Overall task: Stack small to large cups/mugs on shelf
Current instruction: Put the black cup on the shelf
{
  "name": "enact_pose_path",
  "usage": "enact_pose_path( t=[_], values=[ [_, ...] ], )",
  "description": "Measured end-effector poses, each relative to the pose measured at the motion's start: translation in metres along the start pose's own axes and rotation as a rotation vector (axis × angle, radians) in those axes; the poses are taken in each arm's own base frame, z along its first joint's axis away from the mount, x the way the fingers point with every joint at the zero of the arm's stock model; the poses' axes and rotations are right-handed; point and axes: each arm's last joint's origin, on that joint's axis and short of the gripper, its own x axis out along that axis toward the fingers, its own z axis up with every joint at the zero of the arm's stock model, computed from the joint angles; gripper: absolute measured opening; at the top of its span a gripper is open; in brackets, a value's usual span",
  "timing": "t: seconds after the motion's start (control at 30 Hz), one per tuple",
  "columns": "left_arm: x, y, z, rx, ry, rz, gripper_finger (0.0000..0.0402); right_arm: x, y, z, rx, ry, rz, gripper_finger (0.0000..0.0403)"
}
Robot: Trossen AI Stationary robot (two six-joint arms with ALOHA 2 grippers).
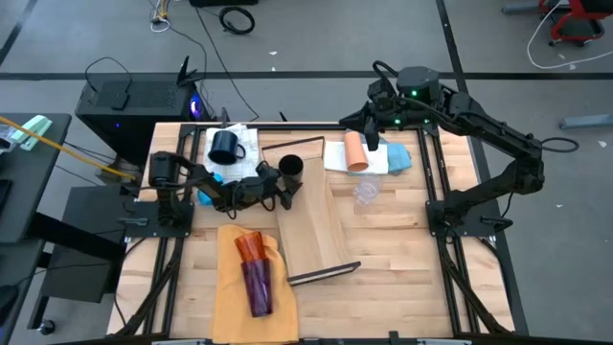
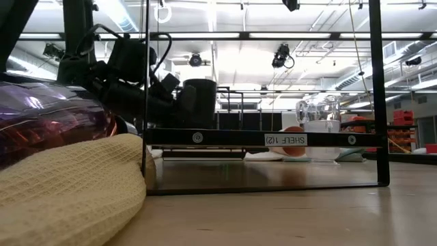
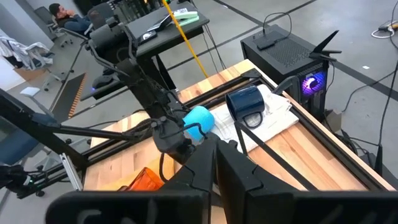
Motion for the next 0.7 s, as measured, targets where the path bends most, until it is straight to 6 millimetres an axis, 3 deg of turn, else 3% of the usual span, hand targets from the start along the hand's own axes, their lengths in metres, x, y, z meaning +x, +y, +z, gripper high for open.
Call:
enact_pose_path(
  t=[0.47,0.7],
  values=[
    [-0.0025,0.0049,-0.0026,0.061,0.040,0.079,0.0365,0.0000,0.0000,-0.0001,-0.007,0.001,0.000,0.0024],
    [-0.0019,0.0063,-0.0024,0.061,0.042,0.086,0.0338,0.0000,0.0000,-0.0001,-0.015,0.001,0.000,0.0024]
  ],
)
